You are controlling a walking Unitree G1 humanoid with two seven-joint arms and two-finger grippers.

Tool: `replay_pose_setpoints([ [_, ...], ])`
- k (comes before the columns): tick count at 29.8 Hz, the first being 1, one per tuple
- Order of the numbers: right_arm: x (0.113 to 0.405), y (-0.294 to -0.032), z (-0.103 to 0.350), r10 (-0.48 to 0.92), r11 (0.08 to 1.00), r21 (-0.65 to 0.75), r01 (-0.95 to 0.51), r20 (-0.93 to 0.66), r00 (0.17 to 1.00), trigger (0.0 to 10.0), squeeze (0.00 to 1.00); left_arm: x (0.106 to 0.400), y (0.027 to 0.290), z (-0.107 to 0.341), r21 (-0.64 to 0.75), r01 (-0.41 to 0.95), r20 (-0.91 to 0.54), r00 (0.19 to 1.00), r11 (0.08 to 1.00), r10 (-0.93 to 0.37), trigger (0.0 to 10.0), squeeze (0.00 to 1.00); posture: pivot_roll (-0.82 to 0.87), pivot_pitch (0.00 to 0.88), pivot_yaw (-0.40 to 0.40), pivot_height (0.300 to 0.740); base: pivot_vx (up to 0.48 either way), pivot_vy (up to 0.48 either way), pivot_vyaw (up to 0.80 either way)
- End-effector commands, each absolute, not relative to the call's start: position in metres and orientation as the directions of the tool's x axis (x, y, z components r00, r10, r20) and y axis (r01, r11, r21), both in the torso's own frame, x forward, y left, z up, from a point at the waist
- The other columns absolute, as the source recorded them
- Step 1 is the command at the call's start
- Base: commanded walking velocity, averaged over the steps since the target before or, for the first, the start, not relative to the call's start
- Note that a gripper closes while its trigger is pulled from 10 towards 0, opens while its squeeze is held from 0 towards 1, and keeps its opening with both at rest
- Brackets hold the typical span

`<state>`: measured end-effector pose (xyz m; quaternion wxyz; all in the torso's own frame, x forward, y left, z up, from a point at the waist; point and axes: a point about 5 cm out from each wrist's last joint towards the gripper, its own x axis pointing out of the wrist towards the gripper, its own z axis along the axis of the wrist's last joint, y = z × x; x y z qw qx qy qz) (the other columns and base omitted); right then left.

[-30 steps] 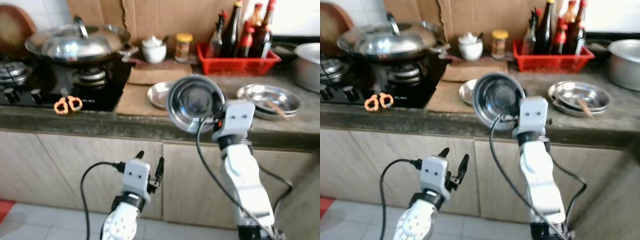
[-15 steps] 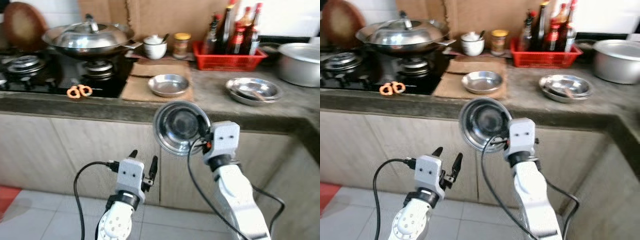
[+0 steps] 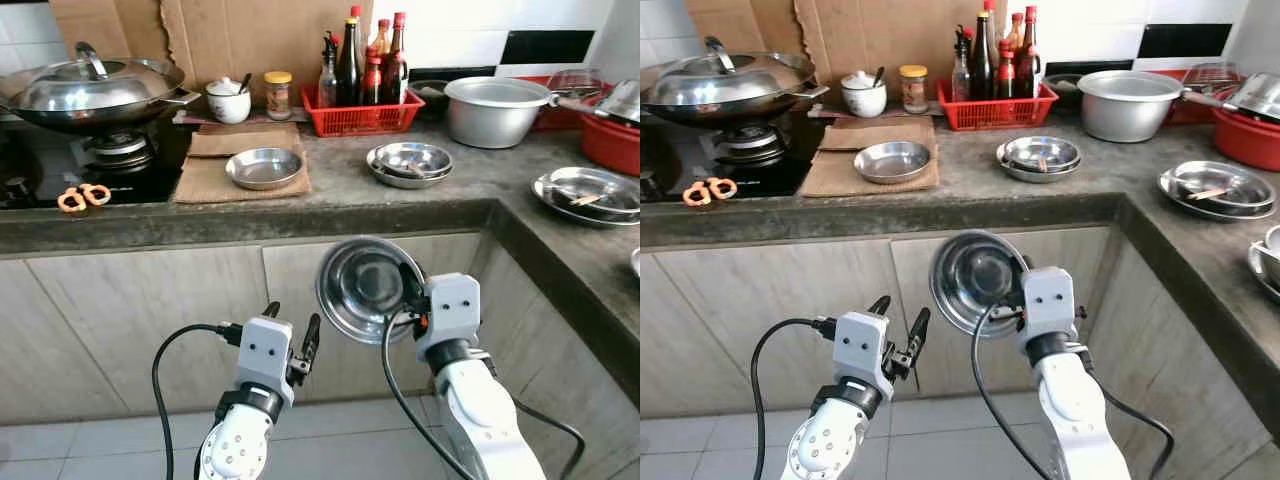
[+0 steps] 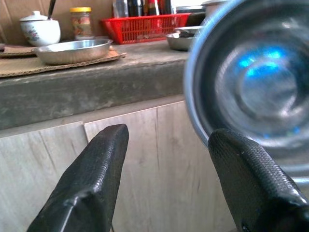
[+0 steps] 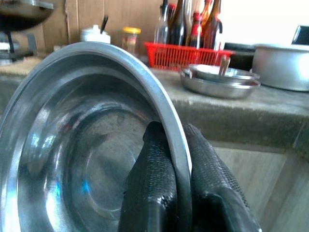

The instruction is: Kitchen organization

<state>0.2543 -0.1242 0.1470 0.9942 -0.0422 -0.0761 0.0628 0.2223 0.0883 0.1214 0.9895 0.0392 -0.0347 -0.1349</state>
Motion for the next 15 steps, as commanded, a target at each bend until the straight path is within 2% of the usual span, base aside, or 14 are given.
replay_pose_setpoints([
  [1,0.253,-0.1256,0.1526,0.135,0.988,-0.097,-0.12,0.167,0.977,10.0,0.0,0.2226,0.0874,0.1222,0.08,0.275,0.057,0.958,0.958,-0.28,10.0,0.0,0.03,0.046,-0.01,0.74,0.0,0.0,0.0],
  [11,0.2487,-0.1215,0.1478,0.166,0.984,-0.092,-0.154,0.145,0.975,10.0,0.0,0.2215,0.0876,0.1227,0.078,0.291,0.057,0.954,0.954,-0.296,10.0,0.0,0.04,0.044,-0.006,0.74,0.0,0.0,0.0],
  [15,0.2488,-0.119,0.1473,0.163,0.985,-0.085,-0.152,0.143,0.976,10.0,0.0,0.2212,0.0877,0.1224,0.079,0.296,0.056,0.952,0.952,-0.301,10.0,0.0,0.04,0.038,-0.005,0.74,-0.06,0.255,0.0],
])
